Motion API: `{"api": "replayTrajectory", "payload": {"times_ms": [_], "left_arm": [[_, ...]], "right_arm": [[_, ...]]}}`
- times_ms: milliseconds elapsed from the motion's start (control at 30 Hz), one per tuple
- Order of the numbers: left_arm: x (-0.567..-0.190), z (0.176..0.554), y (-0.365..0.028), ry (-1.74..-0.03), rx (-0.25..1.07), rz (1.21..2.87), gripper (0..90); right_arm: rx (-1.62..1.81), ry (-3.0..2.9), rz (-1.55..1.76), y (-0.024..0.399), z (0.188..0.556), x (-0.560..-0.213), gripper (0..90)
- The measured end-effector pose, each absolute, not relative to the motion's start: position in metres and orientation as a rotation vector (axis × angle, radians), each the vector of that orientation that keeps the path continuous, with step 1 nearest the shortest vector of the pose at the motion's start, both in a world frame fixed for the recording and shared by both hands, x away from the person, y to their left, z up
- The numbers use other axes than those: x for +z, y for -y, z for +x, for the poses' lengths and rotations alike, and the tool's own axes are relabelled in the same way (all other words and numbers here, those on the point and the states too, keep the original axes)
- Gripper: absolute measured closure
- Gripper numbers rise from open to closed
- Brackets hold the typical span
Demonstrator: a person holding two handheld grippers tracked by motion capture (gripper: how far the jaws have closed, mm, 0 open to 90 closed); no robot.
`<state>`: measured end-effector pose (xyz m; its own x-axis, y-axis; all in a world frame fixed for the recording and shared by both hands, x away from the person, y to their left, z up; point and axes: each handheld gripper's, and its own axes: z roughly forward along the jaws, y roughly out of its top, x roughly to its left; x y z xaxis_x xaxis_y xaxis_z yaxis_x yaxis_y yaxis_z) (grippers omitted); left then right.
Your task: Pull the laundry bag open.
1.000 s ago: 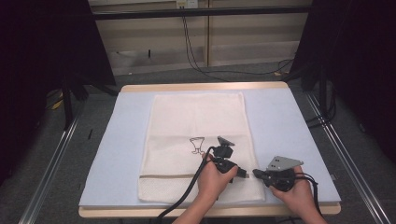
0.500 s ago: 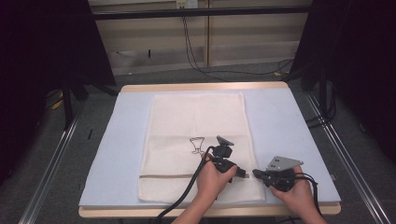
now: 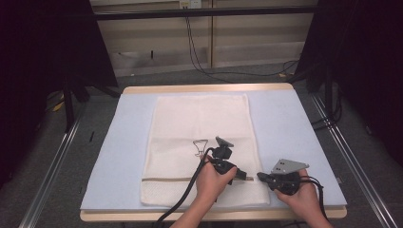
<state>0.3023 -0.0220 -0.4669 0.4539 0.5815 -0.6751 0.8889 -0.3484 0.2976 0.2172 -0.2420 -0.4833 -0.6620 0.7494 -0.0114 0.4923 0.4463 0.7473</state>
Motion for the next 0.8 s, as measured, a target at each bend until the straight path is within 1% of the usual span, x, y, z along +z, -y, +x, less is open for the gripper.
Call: {"api": "replayTrajectory", "payload": {"times_ms": [300, 367, 400, 567, 600, 667, 800], "left_arm": [[-0.464, 0.303, 0.015, -1.224, -0.617, 2.047, 87.8], [-0.464, 0.304, 0.014, -1.208, -0.619, 2.066, 87.8], [-0.465, 0.303, 0.015, -1.229, -0.619, 2.039, 87.8], [-0.466, 0.303, 0.014, -1.225, -0.625, 2.050, 87.8], [-0.466, 0.304, 0.013, -1.201, -0.623, 2.062, 87.8], [-0.465, 0.304, 0.012, -1.206, -0.604, 2.070, 87.8], [-0.465, 0.304, 0.009, -1.217, -0.614, 2.061, 87.8]], "right_arm": [[1.053, -2.363, 1.055, 0.242, 0.217, -0.483, 90.0], [1.054, -2.361, 1.058, 0.242, 0.217, -0.483, 90.0], [1.055, -2.361, 1.059, 0.242, 0.217, -0.483, 90.0], [1.055, -2.360, 1.058, 0.242, 0.217, -0.483, 90.0], [1.056, -2.360, 1.058, 0.242, 0.217, -0.483, 90.0], [1.057, -2.360, 1.057, 0.242, 0.217, -0.484, 90.0], [1.059, -2.360, 1.059, 0.242, 0.218, -0.484, 90.0]]}}
